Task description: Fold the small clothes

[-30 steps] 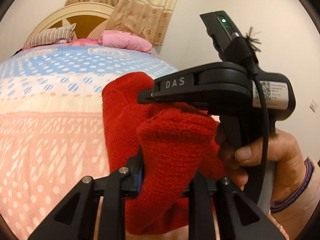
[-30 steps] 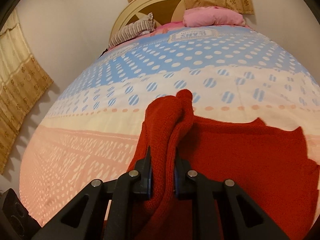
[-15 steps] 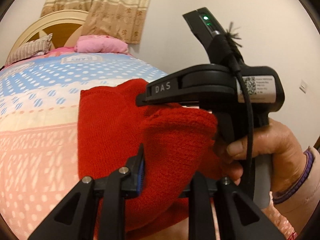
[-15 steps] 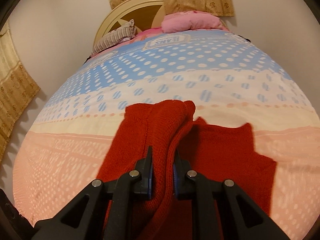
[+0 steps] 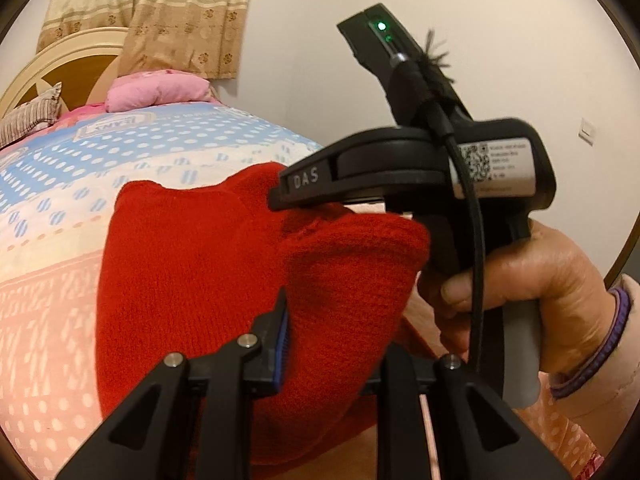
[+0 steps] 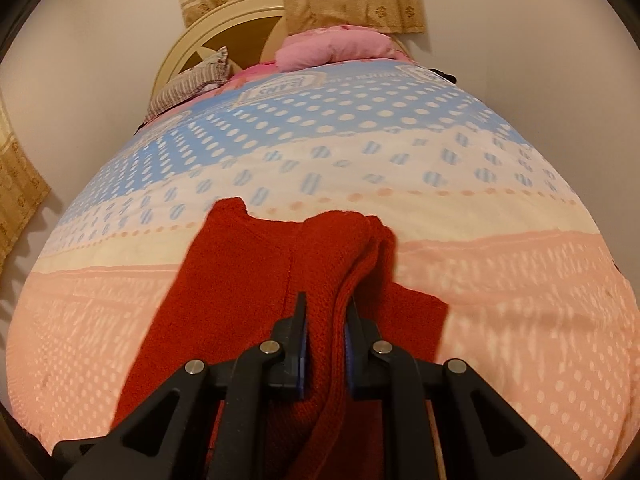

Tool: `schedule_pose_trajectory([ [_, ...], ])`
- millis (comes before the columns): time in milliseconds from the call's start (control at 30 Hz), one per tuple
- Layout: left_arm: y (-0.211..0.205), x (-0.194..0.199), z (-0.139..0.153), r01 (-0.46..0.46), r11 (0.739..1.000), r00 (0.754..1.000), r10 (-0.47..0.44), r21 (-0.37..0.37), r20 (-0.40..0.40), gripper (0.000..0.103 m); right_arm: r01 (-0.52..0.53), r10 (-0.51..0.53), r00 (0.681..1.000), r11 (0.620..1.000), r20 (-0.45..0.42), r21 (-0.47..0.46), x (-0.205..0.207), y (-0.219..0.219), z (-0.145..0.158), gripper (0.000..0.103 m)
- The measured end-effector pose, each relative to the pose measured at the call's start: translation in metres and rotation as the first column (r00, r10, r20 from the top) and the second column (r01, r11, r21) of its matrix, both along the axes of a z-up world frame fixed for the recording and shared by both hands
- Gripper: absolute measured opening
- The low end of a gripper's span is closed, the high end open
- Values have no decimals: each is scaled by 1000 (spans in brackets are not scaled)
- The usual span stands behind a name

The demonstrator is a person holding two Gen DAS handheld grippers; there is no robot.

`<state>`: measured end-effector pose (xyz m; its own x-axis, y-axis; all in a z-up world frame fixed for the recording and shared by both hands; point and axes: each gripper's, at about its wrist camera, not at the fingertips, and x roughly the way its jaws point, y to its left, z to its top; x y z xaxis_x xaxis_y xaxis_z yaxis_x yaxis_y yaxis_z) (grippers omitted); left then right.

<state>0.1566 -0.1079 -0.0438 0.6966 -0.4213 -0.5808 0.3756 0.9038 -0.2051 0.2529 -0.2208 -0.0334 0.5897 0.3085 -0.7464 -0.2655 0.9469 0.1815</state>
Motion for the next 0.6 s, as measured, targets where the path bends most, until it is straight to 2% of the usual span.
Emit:
schedule_pose_trajectory([
  [300, -17, 17, -4, 39, 999, 999, -38, 30, -23, 21, 51, -51, 999, 999, -7, -14, -2, -26, -18, 13],
  [500, -20, 24, -9, 49, 998, 998, -48, 42, -45, 21, 84, -82, 995, 996, -54, 31, 6, -39, -39, 13],
  [600, -17, 26, -9, 45, 998, 998, -43, 43, -52, 23, 72, -71, 996, 997, -48, 22, 8, -36, -43, 13],
])
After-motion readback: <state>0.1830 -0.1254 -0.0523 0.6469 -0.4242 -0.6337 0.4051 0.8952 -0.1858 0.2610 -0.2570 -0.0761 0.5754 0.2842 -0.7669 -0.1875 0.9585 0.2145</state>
